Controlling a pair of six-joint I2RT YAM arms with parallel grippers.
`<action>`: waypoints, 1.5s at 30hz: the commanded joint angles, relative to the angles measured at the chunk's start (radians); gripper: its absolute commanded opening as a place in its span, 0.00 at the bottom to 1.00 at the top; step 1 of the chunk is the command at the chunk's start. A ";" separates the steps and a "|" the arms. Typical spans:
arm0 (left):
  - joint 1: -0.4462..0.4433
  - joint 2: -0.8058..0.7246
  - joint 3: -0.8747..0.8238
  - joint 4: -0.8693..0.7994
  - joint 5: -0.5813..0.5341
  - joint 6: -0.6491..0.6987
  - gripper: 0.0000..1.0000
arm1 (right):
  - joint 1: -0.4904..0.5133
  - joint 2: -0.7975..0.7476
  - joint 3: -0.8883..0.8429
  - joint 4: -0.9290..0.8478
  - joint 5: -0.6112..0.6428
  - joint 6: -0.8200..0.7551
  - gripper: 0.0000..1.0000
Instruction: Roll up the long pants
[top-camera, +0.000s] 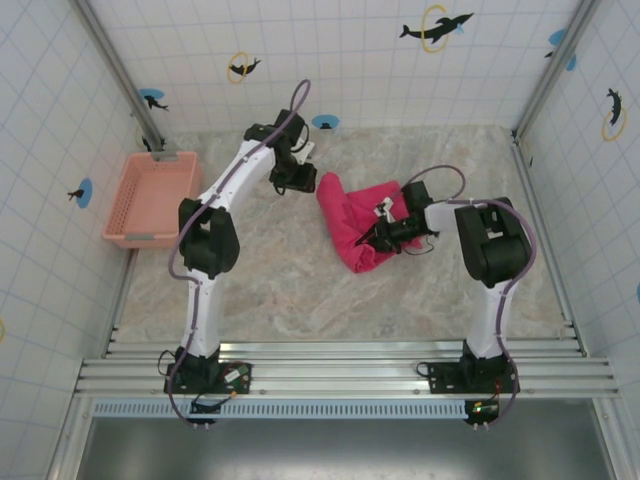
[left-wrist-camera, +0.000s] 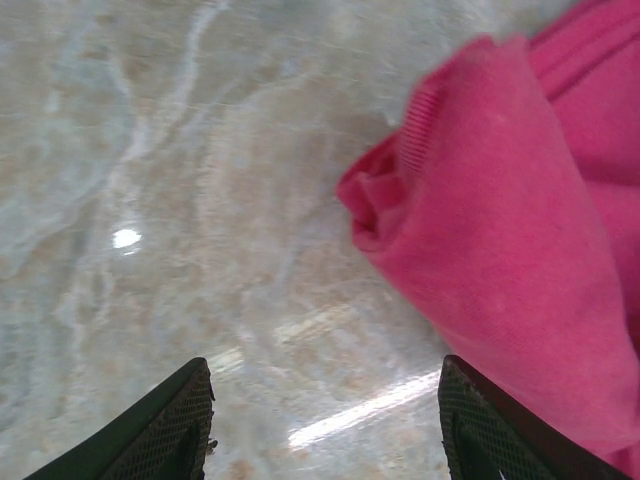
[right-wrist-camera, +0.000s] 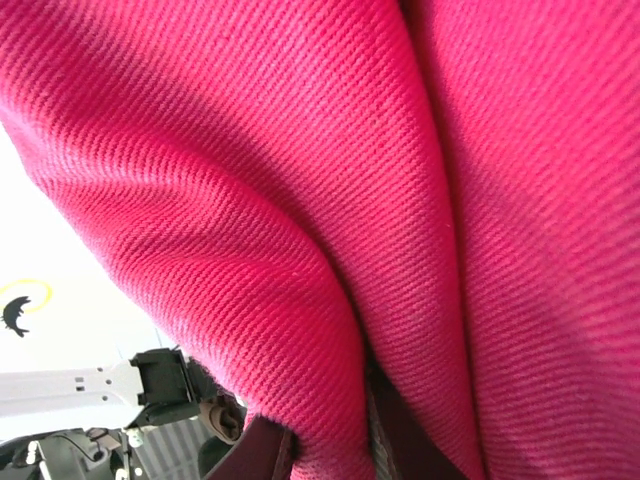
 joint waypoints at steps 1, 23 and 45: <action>-0.034 0.033 0.003 -0.005 0.057 -0.021 0.61 | -0.015 0.105 -0.045 -0.045 0.243 0.041 0.12; -0.096 0.345 0.104 0.031 0.118 -0.123 0.61 | -0.006 0.097 0.264 -0.533 0.374 -0.255 0.45; -0.095 0.363 0.101 0.006 0.090 -0.128 0.61 | 0.555 -0.036 0.653 -0.903 1.377 -0.417 0.80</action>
